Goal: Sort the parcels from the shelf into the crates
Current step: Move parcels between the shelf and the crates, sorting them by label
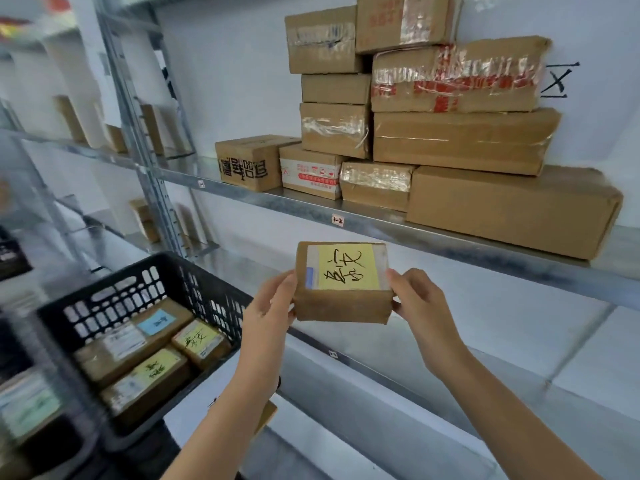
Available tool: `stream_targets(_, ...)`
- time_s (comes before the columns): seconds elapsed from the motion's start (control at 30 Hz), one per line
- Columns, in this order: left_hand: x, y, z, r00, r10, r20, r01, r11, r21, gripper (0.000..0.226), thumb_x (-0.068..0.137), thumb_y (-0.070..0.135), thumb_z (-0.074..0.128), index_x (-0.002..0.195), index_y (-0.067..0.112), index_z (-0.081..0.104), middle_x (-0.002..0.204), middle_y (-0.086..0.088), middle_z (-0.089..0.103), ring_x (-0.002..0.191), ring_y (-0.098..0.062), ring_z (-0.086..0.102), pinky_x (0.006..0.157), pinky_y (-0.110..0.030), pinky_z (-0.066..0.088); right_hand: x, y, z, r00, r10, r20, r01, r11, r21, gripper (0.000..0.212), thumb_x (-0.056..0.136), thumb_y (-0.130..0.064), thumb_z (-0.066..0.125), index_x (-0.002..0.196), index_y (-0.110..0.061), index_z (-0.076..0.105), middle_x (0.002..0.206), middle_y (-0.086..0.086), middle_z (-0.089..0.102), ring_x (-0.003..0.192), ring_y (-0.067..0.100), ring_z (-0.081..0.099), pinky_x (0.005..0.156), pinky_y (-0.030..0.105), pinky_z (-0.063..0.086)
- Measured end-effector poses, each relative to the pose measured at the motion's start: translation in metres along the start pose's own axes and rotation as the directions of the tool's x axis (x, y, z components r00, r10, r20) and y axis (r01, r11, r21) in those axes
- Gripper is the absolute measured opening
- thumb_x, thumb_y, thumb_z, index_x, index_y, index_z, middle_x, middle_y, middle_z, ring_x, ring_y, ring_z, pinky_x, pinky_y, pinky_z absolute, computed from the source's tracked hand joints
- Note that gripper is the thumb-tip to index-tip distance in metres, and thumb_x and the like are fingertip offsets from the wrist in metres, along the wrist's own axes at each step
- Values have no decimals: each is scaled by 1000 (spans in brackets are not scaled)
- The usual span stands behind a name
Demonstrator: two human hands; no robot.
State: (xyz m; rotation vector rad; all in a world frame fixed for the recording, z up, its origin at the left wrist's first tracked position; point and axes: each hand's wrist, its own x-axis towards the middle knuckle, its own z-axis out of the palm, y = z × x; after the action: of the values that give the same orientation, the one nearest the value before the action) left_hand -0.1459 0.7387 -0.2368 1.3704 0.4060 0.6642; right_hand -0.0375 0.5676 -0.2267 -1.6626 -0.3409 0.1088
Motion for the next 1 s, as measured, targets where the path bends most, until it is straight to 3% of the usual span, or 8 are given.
stream_targets(0.07,-1,2,-11,1000,18,-17,-18,1000,22,33,82,57,63,106,37,73,106,7,73,109,-12,65,103,-37,46,1,2,16,999,-18,29,18,1000,7,33,96,-38,56,72,-19,44,97,11,63,105,23,62,93,44,53)
stream_targets(0.17,-2,3,-30,999,51,-6,-51,998,29,30,88,52,66,108,29,66,108,4,75,109,-16,67,100,-40,48,0,4,43,996,-42,82,42,999,2,24,97,-30,59,80,-15,48,91,3,61,95,13,61,74,23,48)
stream_targets(0.23,-1,3,-47,999,24,-28,-25,999,-30,30,88,46,69,111,27,65,110,-2,75,110,-22,68,97,-42,52,-1,6,61,992,-40,116,36,998,43,15,95,-28,62,94,-17,52,96,-3,62,96,9,62,76,22,50)
stream_targets(0.37,1,2,-87,997,-13,-82,4,994,-106,39,82,44,76,115,27,67,108,-4,76,103,-21,72,86,-35,59,5,2,102,967,16,254,-25,999,33,26,92,-41,63,110,-26,52,111,-7,65,104,9,62,87,27,54)
stream_targets(0.47,6,3,-120,990,-21,-140,7,995,-101,45,74,50,79,115,34,69,106,-2,76,100,-17,72,84,-31,60,17,-5,135,884,151,441,-129,988,-80,35,92,-47,62,111,-19,57,102,-5,75,99,12,69,86,29,56)
stream_targets(0.57,16,5,-158,980,-42,-197,23,995,-97,41,77,46,79,116,36,69,107,-1,76,101,-17,72,84,-32,60,34,-14,174,778,190,599,-169,981,-93,28,93,-42,63,100,-15,65,89,-4,78,83,8,74,66,16,57)
stream_targets(0.8,34,-7,-244,955,-112,-276,93,993,-78,38,85,43,74,120,32,65,109,0,76,104,-14,71,91,-35,54,52,-5,277,638,280,717,-228,958,-172,49,76,-50,74,108,-14,72,101,2,77,97,17,73,84,34,57)
stream_targets(1.0,52,-37,-304,905,-151,-399,197,977,76,22,100,36,53,114,37,70,104,25,70,90,21,58,74,-13,40,68,21,339,609,374,699,-236,927,-291,62,60,-48,83,110,-14,72,102,4,77,102,25,71,90,40,58)
